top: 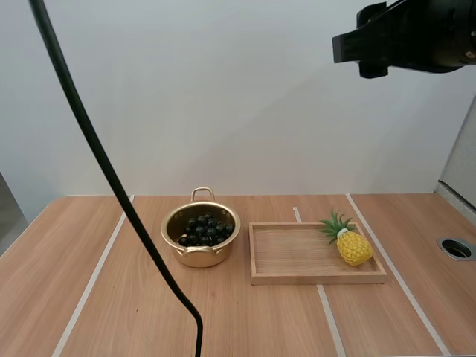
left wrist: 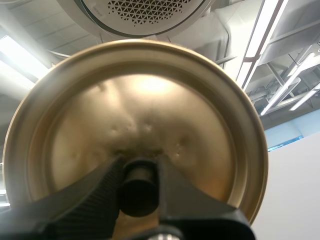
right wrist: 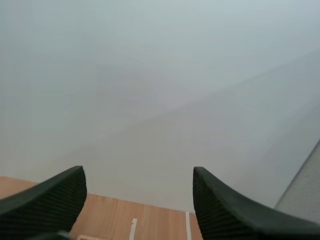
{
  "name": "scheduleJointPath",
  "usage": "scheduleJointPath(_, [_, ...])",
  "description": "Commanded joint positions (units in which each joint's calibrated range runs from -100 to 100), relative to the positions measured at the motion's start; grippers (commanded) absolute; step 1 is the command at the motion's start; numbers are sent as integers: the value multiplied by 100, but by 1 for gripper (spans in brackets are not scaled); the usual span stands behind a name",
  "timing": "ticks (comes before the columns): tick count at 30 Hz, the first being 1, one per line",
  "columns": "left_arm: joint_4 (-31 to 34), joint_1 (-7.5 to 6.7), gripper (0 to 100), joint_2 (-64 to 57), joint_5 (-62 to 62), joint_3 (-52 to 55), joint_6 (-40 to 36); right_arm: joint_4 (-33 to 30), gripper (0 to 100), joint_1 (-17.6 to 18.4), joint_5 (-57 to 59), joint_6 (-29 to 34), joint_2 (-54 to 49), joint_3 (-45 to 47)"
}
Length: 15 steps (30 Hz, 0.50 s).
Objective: Open the pot, put the grape inside, and close it
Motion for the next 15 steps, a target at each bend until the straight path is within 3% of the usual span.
scheduleJointPath(1, [45,-13,0,-22,-190,-19,-15,280,96,-28,647,-195,-61,-1])
scheduleJointPath(3, [45,-13,0,-22,-190,-19,-15,371,68,-28,981,-220,-61,12])
scheduleJointPath(6, [45,-13,0,-22,-190,-19,-15,455,0,-28,1397,-360,-80,12])
scheduleJointPath(15, [45,-13,0,-25,-136,-19,-15,815,0,101,2019,-838,-181,24])
